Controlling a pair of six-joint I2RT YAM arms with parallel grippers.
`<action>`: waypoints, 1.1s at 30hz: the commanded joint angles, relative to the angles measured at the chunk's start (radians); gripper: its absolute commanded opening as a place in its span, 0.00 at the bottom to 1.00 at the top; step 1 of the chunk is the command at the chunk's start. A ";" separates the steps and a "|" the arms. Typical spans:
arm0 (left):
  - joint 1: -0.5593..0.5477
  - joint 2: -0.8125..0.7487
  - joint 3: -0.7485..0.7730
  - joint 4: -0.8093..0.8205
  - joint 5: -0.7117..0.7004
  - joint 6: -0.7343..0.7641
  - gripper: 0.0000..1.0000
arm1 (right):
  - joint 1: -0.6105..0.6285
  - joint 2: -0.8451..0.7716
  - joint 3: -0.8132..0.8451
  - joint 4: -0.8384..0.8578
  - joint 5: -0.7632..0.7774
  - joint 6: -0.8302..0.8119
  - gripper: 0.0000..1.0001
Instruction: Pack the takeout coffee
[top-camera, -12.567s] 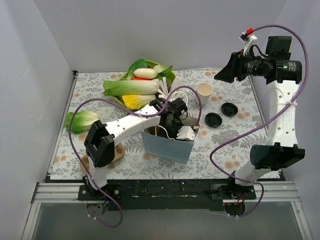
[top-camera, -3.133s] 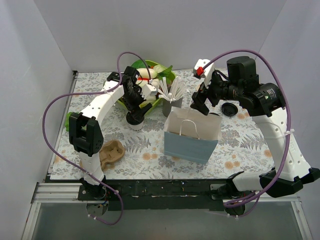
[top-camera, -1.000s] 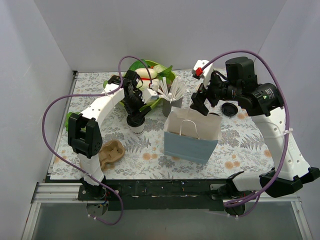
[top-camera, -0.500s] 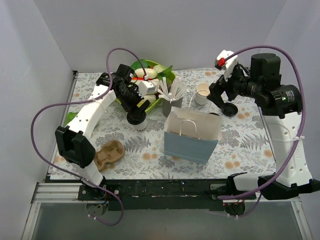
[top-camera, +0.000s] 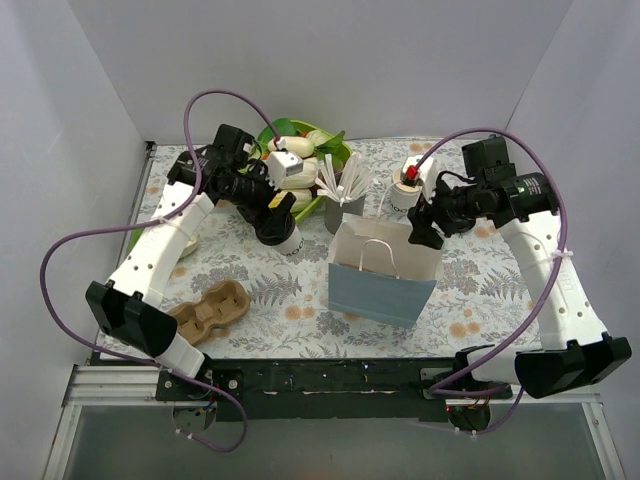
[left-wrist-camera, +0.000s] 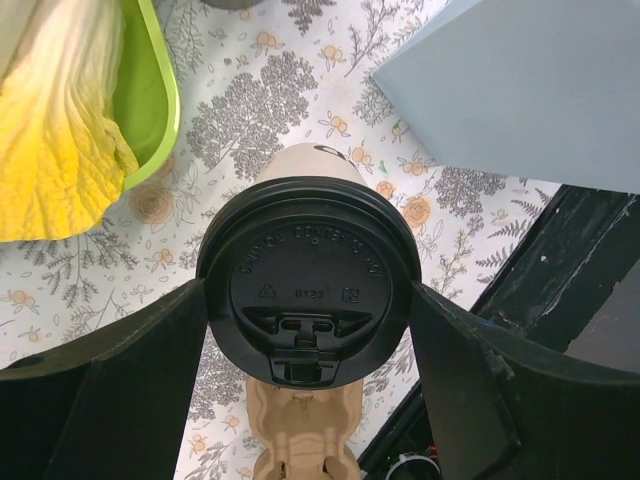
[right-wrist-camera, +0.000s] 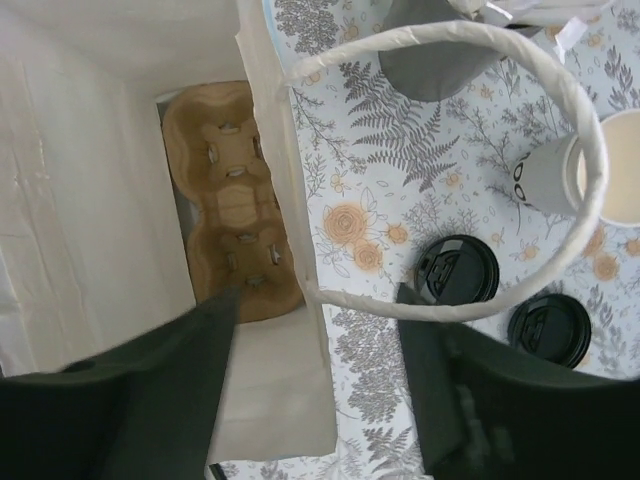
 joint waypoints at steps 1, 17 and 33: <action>-0.004 -0.071 0.094 0.067 0.017 -0.031 0.00 | -0.003 0.033 0.011 -0.029 -0.083 -0.085 0.58; -0.002 -0.193 0.274 0.222 -0.068 -0.083 0.00 | 0.264 -0.019 0.091 0.058 -0.008 0.045 0.01; -0.045 -0.318 0.206 0.165 0.365 -0.149 0.00 | 0.341 -0.159 -0.124 0.251 0.128 0.217 0.01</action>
